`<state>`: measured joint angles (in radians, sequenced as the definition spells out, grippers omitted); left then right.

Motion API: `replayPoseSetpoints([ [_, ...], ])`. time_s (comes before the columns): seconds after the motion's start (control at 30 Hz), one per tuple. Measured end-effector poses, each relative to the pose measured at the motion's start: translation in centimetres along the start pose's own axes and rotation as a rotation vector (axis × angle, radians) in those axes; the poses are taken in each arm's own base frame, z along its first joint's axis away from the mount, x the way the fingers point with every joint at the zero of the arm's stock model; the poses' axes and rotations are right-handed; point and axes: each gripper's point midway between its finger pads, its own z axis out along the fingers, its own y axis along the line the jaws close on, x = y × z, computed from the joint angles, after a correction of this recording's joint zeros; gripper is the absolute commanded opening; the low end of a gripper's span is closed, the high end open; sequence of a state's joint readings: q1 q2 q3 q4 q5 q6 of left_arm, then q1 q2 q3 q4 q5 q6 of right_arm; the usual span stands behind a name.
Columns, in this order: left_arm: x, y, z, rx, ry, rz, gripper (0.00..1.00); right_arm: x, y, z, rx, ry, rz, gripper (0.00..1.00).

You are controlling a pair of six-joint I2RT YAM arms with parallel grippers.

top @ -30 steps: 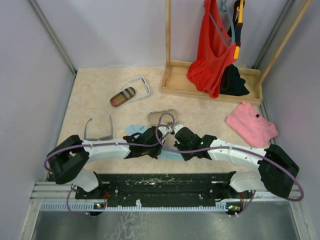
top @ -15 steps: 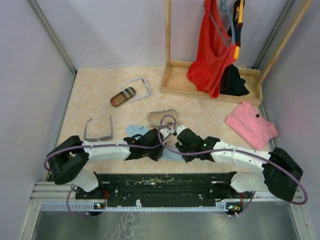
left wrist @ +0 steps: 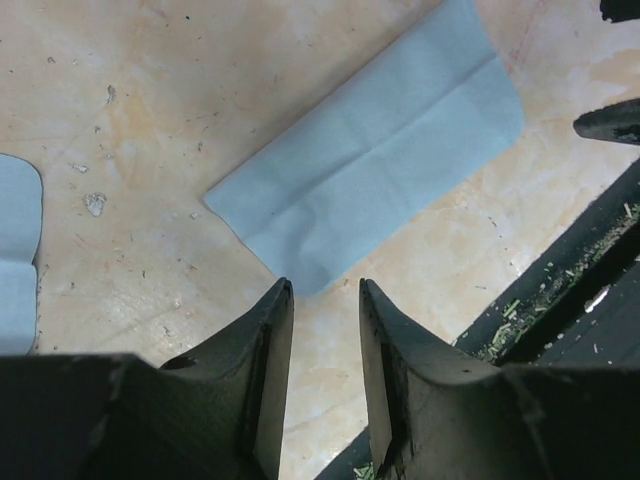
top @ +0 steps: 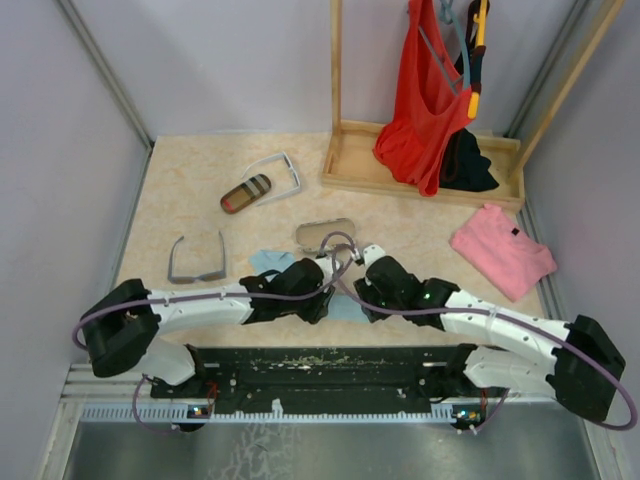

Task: Organize the sunglasses
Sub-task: Fold the glasses cleaning cloth at the center of the board, then adjust the sunglasses case at the center of the board.

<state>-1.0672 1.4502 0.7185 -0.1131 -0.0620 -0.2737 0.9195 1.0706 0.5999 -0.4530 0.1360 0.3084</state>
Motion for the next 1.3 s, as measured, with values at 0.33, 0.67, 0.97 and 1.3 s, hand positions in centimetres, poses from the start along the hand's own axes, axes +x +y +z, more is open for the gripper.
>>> replayPoseSetpoints([
  [0.33, -0.3, -1.0, -3.2, 0.061, -0.083, 0.011, 0.47, -1.2, -1.2, -1.7, 0.031, -0.176, 0.169, 0.38],
  [0.67, -1.9, 4.0, -2.2, -0.060, -0.139, -0.172, 0.58, -0.9, -2.3, -0.4, 0.114, -0.198, 0.391, 0.37],
  [0.97, -2.3, 4.6, -0.4, -0.067, -0.117, -0.213, 0.60, 0.1, -3.9, 1.7, 0.158, -0.116, 0.502, 0.39],
  [1.3, -2.2, 4.9, 1.7, -0.066, -0.068, -0.222, 0.60, -1.4, -4.1, 2.1, 0.107, -0.151, 0.557, 0.39],
])
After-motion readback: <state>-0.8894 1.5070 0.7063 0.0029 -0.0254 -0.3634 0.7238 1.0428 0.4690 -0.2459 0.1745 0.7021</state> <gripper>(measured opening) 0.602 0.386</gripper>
